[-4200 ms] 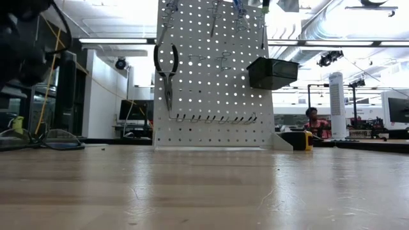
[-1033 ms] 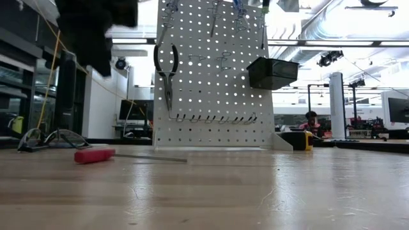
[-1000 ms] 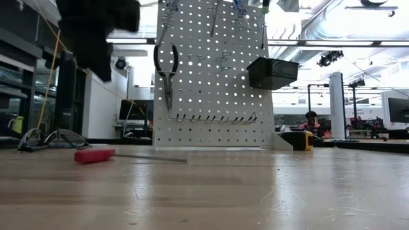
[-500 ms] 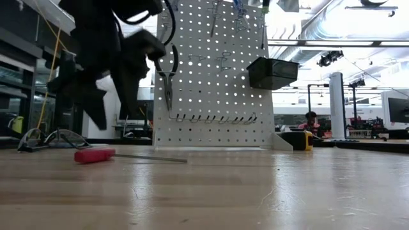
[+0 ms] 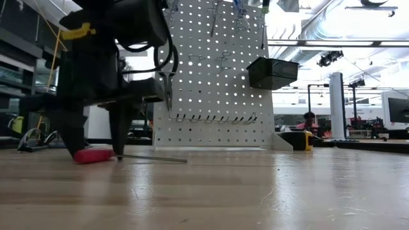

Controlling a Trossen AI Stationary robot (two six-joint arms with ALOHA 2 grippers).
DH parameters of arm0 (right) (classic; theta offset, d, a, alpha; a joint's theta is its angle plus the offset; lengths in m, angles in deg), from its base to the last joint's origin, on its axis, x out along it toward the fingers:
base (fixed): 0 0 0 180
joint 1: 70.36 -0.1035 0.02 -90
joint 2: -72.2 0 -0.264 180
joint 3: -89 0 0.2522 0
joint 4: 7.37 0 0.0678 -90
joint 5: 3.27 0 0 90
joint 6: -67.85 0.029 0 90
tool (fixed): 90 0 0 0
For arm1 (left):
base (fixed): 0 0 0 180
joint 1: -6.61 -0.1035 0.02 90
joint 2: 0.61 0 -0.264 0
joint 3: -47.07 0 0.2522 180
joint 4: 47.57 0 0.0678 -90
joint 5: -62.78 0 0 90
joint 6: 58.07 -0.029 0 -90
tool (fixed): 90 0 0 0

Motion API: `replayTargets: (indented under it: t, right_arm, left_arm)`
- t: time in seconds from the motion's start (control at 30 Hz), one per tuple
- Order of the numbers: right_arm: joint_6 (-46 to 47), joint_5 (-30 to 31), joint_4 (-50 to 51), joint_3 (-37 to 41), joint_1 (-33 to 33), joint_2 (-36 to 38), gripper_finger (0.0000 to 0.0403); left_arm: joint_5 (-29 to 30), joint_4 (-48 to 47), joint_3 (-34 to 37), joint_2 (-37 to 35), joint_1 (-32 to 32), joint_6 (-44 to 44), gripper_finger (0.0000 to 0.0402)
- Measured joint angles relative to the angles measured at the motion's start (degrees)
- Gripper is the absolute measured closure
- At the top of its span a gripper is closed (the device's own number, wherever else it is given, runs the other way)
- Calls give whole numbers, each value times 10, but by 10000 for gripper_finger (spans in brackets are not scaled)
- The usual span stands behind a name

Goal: Hang tools onto peg board
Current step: Hang the red allen wrench on the peg board

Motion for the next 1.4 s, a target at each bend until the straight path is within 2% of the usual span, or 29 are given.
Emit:
replayTargets:
  t: [0.17,0.23,0.33,0.43,0.47,0.63,0.73,0.8,0.97,1.1,1.27,1.4]
  right_arm:
    - [1,1,9,0,0,0,274]
    - [0,1,9,0,0,0,274]
    - [0,1,9,0,0,0,274]
    - [0,1,9,0,0,0,274]
    - [0,1,9,0,0,0,274]
    - [-8,1,12,0,0,0,274]
    - [-11,1,14,0,0,0,274]
    - [-11,1,13,0,0,0,274]
    - [-11,1,13,0,0,0,274]
    - [-8,-4,13,0,0,0,274]
    - [5,-63,20,0,0,0,274]
    - [44,-153,61,0,4,-13,274]
  left_arm:
    - [-3,-9,-3,27,-5,12,163]
    - [-5,-11,-3,34,-5,2,177]
    - [-3,-9,-3,38,-5,-1,230]
    - [1,-3,-3,35,-5,-12,317]
    - [1,-3,-2,34,-5,-19,322]
    - [6,-11,4,12,-5,-41,320]
    - [40,-25,6,-18,-5,-55,320]
    - [73,-45,9,-44,-9,-67,320]
    - [107,-62,6,-122,-17,-104,320]
    - [142,-55,5,-198,-26,-174,320]
    - [121,-28,4,-298,-38,-324,320]
    - [108,-57,-13,-333,-51,-420,320]
